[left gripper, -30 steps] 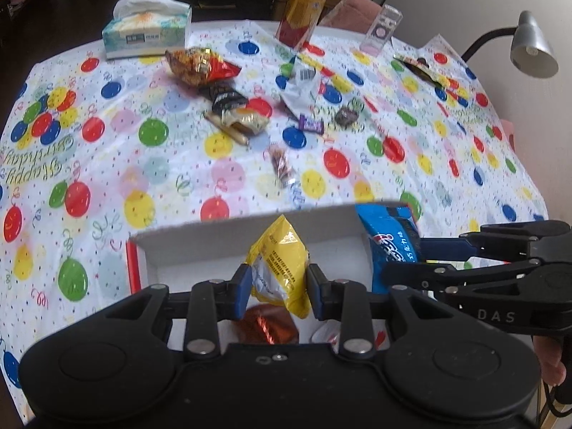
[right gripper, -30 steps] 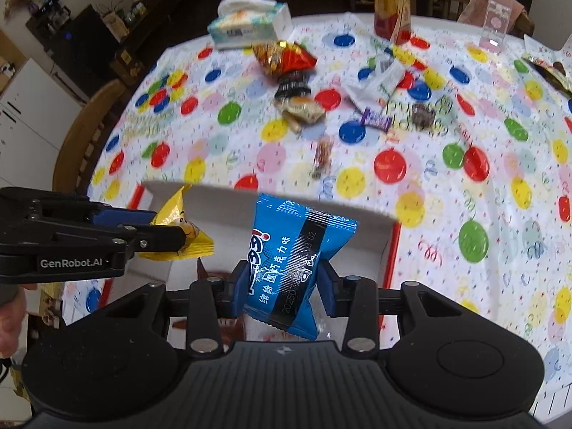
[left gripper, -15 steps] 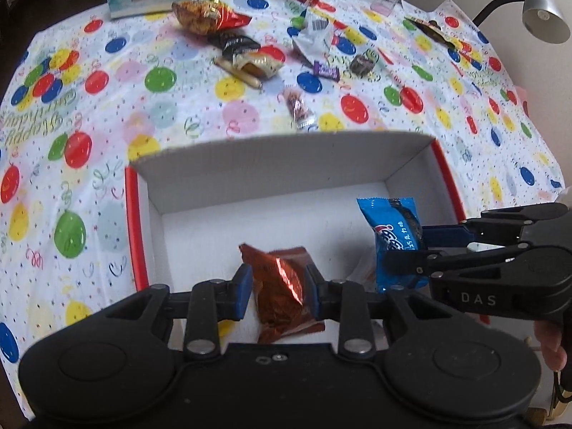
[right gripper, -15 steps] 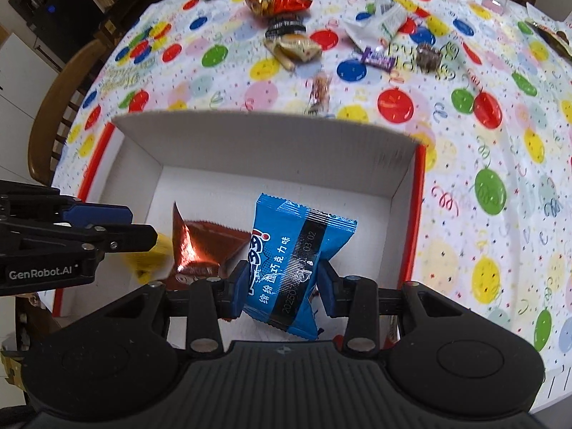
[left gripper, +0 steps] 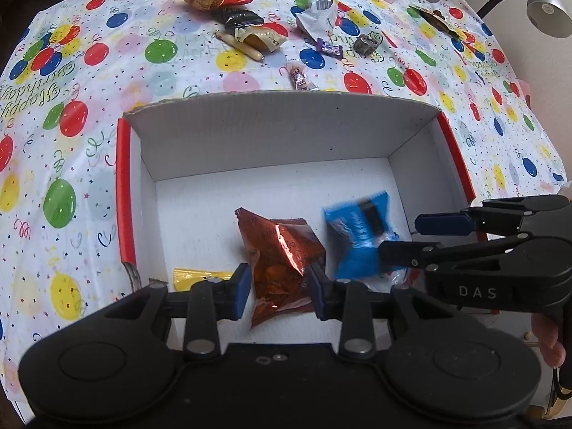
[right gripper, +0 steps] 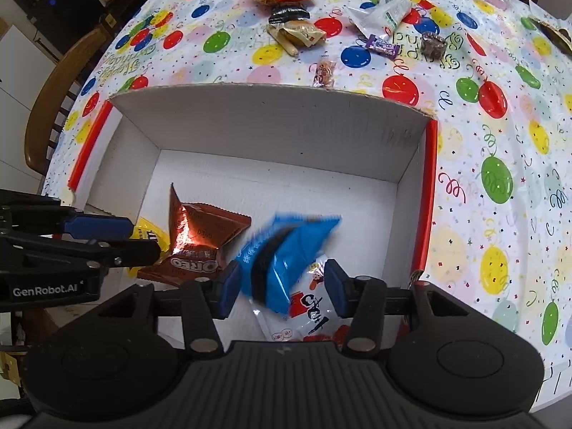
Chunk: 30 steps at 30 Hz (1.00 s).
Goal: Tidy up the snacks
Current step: 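Carry both packets over the white box and open both tools to release them, then grasp the small wrapped candy with left tool while right tool grasps foil chocolate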
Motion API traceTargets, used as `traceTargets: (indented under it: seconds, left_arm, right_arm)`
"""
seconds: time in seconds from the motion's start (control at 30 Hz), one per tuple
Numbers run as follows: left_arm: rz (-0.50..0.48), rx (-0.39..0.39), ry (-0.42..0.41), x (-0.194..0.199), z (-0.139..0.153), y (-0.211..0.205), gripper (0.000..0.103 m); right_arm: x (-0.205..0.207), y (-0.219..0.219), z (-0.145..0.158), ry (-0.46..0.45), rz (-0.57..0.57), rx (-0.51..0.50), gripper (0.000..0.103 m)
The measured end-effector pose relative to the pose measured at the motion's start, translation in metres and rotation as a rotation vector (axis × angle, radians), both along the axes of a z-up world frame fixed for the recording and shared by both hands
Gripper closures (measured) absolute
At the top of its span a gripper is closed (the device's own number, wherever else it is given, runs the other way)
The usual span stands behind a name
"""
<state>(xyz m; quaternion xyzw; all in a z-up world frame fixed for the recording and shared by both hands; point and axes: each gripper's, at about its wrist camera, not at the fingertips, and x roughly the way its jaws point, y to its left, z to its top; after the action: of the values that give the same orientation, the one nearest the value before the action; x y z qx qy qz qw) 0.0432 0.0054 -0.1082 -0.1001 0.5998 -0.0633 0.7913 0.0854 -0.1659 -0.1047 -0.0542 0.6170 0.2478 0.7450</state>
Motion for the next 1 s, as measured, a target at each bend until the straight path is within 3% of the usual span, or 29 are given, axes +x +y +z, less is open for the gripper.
traceTargets:
  seconds: [0.17, 0.33, 0.47, 0.53, 0.77, 1.0]
  left_arm:
    - [-0.002, -0.002, -0.027, -0.002, 0.009, -0.003, 0.067]
    - [-0.013, 0.006, -0.067, -0.002, 0.022, -0.010, 0.055]
    - [-0.019, 0.016, -0.105, -0.001, 0.035, -0.015, 0.051]
    - [-0.016, 0.014, -0.120, 0.000, 0.041, -0.016, 0.049]
    - [-0.017, 0.030, -0.191, 0.007, 0.063, -0.020, 0.040]
    - [-0.001, 0.051, -0.255, 0.022, 0.082, -0.024, 0.023]
  right_arm:
    - [-0.003, -0.003, 0.012, -0.017, 0.013, 0.023, 0.051]
    - [-0.002, -0.008, 0.028, -0.042, 0.009, 0.053, 0.049]
    - [0.002, -0.013, 0.041, -0.069, 0.003, 0.074, 0.047]
    - [0.003, -0.016, 0.049, -0.092, -0.002, 0.082, 0.041]
    - [0.015, -0.029, 0.075, -0.157, -0.016, 0.112, 0.035]
    - [0.036, -0.042, 0.094, -0.210, -0.051, 0.124, 0.020]
